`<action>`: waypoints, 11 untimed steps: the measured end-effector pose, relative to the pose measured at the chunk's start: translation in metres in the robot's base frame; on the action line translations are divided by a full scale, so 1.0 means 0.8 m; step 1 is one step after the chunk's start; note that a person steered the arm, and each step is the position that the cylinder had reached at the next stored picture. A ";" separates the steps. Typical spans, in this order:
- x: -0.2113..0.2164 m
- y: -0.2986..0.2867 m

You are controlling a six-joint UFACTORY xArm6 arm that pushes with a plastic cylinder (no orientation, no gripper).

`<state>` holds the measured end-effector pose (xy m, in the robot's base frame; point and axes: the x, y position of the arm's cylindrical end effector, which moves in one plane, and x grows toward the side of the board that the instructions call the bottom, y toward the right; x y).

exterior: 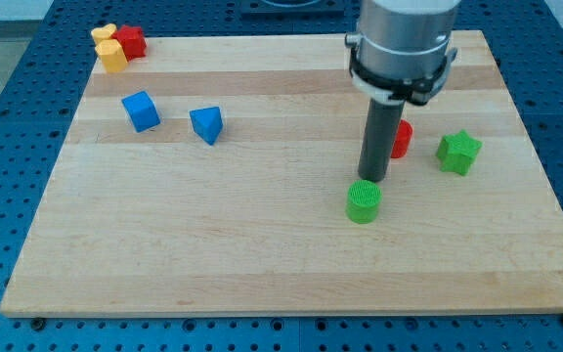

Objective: Move the red circle parallel to the blue triangle

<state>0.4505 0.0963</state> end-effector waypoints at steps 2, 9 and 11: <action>-0.104 -0.004; -0.115 0.011; -0.120 0.134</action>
<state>0.3544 0.2037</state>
